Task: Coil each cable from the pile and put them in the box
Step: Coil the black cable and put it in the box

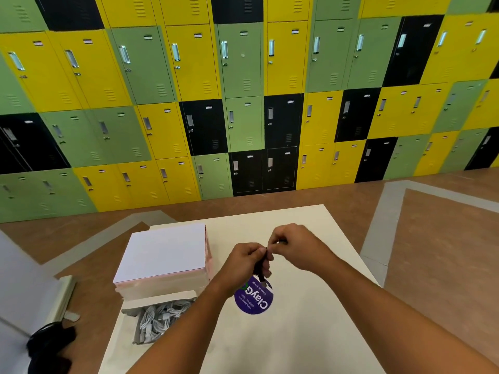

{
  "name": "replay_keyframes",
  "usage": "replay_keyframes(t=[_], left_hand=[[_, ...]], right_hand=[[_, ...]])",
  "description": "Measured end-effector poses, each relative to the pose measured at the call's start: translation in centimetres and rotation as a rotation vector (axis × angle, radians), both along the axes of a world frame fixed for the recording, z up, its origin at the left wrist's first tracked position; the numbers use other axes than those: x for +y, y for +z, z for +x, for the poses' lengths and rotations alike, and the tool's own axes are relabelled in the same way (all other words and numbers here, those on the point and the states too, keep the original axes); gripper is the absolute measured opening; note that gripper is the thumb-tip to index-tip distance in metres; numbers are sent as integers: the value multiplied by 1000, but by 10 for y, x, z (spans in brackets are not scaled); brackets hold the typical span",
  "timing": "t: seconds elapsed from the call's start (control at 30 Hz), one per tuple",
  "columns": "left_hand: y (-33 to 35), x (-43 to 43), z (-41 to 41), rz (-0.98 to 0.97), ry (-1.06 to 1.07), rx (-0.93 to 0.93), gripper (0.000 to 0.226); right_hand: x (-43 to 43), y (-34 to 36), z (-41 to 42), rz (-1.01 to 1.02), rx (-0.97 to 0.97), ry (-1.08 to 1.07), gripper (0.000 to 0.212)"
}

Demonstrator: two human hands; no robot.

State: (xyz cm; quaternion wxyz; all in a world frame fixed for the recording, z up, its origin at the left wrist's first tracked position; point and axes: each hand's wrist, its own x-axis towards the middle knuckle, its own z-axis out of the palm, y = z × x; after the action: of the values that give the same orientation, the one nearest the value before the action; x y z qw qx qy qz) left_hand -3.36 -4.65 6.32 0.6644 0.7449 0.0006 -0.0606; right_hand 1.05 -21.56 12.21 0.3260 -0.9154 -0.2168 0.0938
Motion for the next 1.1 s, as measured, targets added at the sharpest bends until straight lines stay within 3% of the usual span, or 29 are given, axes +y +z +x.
replay_keyframes(t=[0.2,0.43,0.67,0.8,1.1], left_hand=[[8,-1,-1,-373,30,97,31],[17,-2,2,-716,87,156,34],[20,-6,3,-769,89,174,33],[22,-6,1,-768,100,170,34],[17,-2,2,-813,134,185,32]], right_hand=[[-8,-10,5,135,-23,-59,14],[-12,-18,4,128,-95,-131,26],[-7,-14,1,304,-26,-232,26],[-6,-14,2,264,-18,-261,26],[-5,-19,2,495,296,-79,6]])
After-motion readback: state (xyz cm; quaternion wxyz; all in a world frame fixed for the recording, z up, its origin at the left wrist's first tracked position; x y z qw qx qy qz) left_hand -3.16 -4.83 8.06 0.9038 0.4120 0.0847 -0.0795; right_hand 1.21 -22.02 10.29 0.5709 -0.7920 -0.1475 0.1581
